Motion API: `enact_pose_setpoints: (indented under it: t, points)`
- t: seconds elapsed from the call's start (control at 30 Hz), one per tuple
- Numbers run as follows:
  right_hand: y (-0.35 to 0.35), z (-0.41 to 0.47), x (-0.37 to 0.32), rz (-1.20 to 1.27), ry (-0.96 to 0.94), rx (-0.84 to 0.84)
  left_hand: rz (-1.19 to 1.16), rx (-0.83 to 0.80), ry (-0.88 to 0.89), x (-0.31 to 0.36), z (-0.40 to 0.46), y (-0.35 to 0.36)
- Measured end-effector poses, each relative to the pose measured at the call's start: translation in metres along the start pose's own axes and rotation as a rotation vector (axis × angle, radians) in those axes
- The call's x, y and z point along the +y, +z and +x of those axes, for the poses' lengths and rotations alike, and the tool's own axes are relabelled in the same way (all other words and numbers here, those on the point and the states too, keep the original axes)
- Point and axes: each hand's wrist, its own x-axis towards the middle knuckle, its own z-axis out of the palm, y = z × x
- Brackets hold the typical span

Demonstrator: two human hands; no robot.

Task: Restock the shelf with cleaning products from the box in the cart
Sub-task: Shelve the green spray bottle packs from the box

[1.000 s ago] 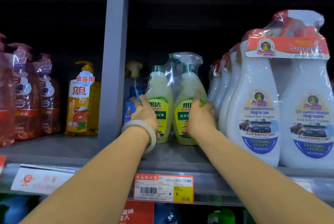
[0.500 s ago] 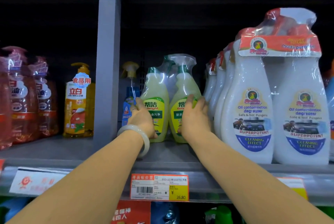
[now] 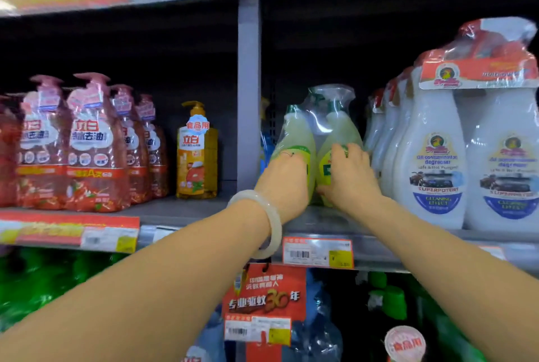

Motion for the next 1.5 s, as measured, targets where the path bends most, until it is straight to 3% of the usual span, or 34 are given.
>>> enact_pose_setpoints:
  t: [0.13, 0.23, 0.37, 0.7, 0.93, 1.2, 1.5]
  points:
    - [-0.019, -0.048, -0.058, -0.015, -0.08, -0.022, 0.105, 0.03, 0.063, -0.03, -0.051, -0.049]
    - [-0.03, -0.085, -0.128, -0.02, -0.164, -0.07, 0.294, -0.032, -0.002, -0.077, -0.099, -0.09]
    - [-0.025, -0.132, -0.242, 0.046, -0.303, -0.224, 0.447, -0.24, -0.191, -0.168, -0.18, -0.138]
    - [0.041, -0.298, -0.535, 0.226, -0.785, -0.621, 0.708, -0.504, -0.772, -0.388, -0.457, -0.274]
    - [0.082, -0.381, -0.69, 0.316, -1.001, -0.834, 0.718, -0.556, -1.132, -0.483, -0.596, -0.357]
    - [0.184, -0.417, -0.834, 0.302, -1.092, -0.981, 0.692, -0.666, -1.242, -0.62, -0.67, -0.358]
    - [0.304, -0.431, -0.951, 0.282, -0.953, -1.267, 0.594, -0.87, -1.233, -0.773, -0.705, -0.336]
